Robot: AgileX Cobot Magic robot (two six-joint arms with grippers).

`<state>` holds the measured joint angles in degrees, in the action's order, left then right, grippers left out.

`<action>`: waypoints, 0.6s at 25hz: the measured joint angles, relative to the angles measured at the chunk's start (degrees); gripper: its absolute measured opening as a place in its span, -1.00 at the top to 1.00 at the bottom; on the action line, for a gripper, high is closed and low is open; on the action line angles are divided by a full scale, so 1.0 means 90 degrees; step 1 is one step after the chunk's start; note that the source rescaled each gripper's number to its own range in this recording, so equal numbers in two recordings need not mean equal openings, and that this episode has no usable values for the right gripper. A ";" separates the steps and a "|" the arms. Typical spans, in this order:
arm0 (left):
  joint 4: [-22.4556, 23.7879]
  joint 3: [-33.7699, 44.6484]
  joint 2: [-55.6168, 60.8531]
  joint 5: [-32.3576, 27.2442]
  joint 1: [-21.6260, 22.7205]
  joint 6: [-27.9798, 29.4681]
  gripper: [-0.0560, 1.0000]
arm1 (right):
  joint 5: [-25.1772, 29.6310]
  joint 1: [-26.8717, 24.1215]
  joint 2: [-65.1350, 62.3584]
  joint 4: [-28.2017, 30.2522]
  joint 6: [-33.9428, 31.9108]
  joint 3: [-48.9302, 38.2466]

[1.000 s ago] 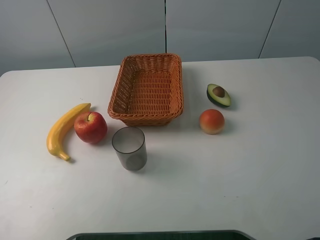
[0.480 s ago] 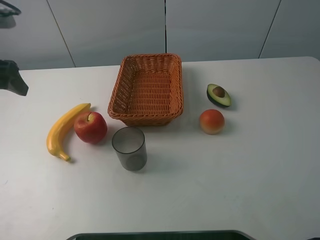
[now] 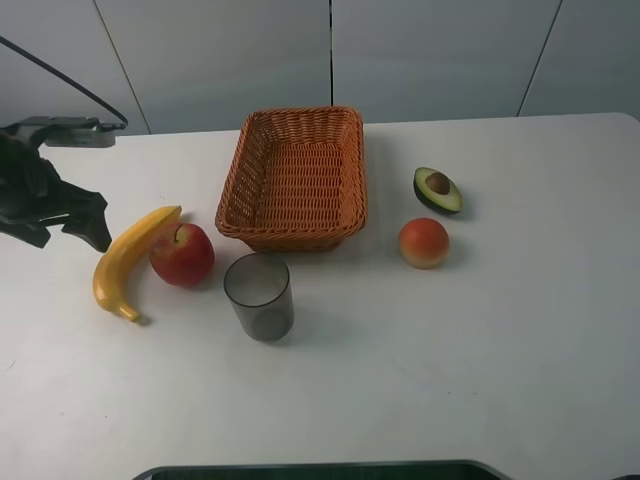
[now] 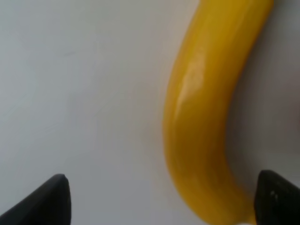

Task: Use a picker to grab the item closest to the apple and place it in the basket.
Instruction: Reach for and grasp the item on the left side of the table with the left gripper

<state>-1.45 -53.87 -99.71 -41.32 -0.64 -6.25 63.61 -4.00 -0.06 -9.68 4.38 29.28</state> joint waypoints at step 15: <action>-0.0216 -0.0010 -0.0835 0.0730 0.0000 -0.0110 -1.00 | 0.0000 0.0000 0.0000 0.0000 0.0000 0.0000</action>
<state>-3.40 -53.96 -107.23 -34.75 -0.64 -7.24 63.61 -4.00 -0.06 -9.68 4.38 29.28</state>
